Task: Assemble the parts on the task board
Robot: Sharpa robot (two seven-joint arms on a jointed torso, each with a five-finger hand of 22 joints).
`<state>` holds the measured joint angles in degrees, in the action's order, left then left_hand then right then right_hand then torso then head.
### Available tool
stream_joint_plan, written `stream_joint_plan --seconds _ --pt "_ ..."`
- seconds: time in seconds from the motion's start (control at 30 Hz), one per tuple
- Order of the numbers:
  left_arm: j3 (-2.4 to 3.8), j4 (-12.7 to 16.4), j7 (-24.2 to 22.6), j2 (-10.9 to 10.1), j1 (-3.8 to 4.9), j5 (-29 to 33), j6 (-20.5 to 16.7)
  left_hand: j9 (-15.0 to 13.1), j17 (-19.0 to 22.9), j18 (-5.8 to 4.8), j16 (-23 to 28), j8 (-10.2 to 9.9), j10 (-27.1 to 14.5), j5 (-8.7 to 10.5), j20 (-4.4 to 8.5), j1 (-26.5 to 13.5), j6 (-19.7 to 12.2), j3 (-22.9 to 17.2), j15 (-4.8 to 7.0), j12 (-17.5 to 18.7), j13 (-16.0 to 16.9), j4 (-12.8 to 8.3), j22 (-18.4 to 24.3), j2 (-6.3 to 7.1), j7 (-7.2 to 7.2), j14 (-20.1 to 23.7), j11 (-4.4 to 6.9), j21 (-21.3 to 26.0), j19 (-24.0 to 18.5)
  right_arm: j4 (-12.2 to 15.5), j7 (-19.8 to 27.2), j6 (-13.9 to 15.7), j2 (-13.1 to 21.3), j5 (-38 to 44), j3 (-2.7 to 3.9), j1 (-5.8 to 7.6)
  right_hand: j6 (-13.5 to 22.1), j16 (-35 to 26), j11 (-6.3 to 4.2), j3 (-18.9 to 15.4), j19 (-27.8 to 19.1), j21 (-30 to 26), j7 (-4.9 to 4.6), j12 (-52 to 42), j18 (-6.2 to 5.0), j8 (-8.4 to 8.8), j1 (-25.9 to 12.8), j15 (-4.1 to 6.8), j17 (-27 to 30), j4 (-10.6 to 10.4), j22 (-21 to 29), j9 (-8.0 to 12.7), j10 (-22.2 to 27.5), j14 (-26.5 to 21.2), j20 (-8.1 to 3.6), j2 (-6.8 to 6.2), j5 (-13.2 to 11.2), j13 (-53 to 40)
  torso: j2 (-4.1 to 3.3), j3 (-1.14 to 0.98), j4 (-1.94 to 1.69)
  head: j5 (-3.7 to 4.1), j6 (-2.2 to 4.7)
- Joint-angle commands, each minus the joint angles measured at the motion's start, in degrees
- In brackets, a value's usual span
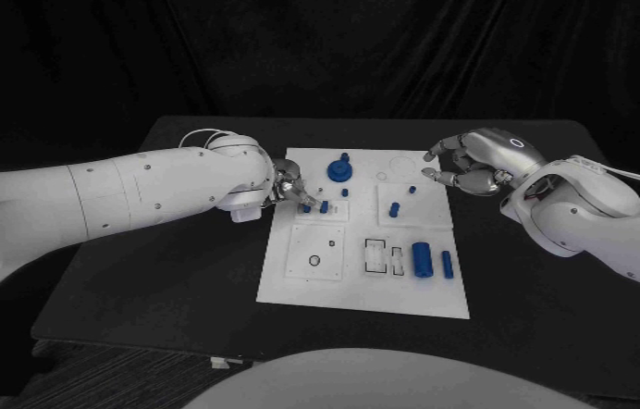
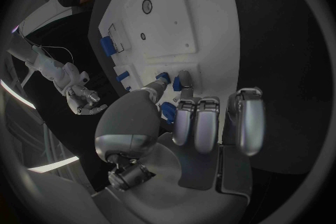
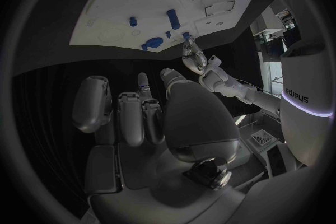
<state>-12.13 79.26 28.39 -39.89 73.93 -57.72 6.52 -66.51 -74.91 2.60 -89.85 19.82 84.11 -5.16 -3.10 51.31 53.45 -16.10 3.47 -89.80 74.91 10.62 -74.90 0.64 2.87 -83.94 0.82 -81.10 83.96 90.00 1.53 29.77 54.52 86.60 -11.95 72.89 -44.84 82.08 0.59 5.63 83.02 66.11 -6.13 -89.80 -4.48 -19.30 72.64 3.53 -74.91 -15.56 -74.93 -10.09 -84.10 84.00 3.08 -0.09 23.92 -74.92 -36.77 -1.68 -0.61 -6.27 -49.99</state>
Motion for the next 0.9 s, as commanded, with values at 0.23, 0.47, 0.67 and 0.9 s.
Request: stream_joint_plan --seconds 0.23,0.47,0.67,0.9 --pt "-0.06 -0.07 0.15 0.07 -0.15 0.16 1.48 -0.81 -15.09 0.05 -0.15 0.11 5.89 -2.62 0.02 0.61 -0.19 1.95 -0.09 -0.20 15.09 0.77 -11.01 -1.06 0.24 -6.06 -0.15 0.58 -0.49 0.02 -1.10 -0.45 0.02 0.10 0.04 -0.15 -0.21 -0.32 0.33 0.39 0.17 -0.37 -0.22 -0.20 -0.17 0.08 0.58 -0.46 -7.18 0.14 -8.86 0.10 -5.90 4.21 -0.03 0.05 0.27 -15.08 0.00 0.02 0.05 -0.09 -0.01" --pt "-0.06 -0.11 -0.12 -0.09 -0.15 0.16 1.36 -1.31 -15.09 0.07 -0.15 0.09 5.89 -6.34 0.00 2.32 -0.84 2.30 -0.12 -0.20 15.09 0.47 -11.09 -1.97 0.29 -6.06 -0.21 0.74 -0.50 -0.04 -1.14 -0.54 -0.06 0.10 0.04 -0.19 -0.22 -0.29 0.35 0.42 0.17 -0.40 -0.22 -0.20 -0.17 0.09 0.63 -0.46 -7.21 0.16 -8.85 0.12 -5.90 4.22 -0.03 0.05 0.40 -15.08 -0.01 0.04 0.04 -0.22 -0.01" --pt "-0.06 -0.14 -0.34 -0.13 -0.15 0.16 1.52 -1.68 -15.09 0.10 -0.15 0.03 5.89 -12.59 0.01 4.14 -1.23 2.07 -0.09 -0.20 15.09 0.12 -11.20 -2.61 0.17 -6.06 -0.14 0.96 -0.55 -0.07 -1.22 -0.67 -0.10 0.10 0.04 -0.25 -0.26 -0.28 0.37 0.50 0.18 -0.38 -0.24 -0.20 -0.17 0.08 0.69 -0.48 -7.22 0.14 -8.86 0.15 -5.90 4.23 -0.02 0.10 0.66 -15.08 -0.01 0.04 0.03 -0.27 -0.01" --pt "-0.06 -0.07 -0.25 -0.26 -0.15 0.16 1.74 -1.78 -15.09 0.10 -0.15 0.03 5.89 -14.48 0.05 4.85 -1.24 1.71 -0.04 -0.20 15.09 -0.19 -11.26 -2.74 0.10 -6.06 -0.06 1.03 -0.55 -0.11 -1.30 -0.85 -0.12 0.10 0.04 -0.29 -0.28 -0.32 0.38 0.54 0.19 -0.36 -0.24 -0.20 -0.16 0.08 0.72 -0.49 -7.17 0.14 -8.87 0.16 -5.90 4.22 -0.02 0.11 0.80 -15.08 0.01 0.04 0.02 -0.27 -0.01"
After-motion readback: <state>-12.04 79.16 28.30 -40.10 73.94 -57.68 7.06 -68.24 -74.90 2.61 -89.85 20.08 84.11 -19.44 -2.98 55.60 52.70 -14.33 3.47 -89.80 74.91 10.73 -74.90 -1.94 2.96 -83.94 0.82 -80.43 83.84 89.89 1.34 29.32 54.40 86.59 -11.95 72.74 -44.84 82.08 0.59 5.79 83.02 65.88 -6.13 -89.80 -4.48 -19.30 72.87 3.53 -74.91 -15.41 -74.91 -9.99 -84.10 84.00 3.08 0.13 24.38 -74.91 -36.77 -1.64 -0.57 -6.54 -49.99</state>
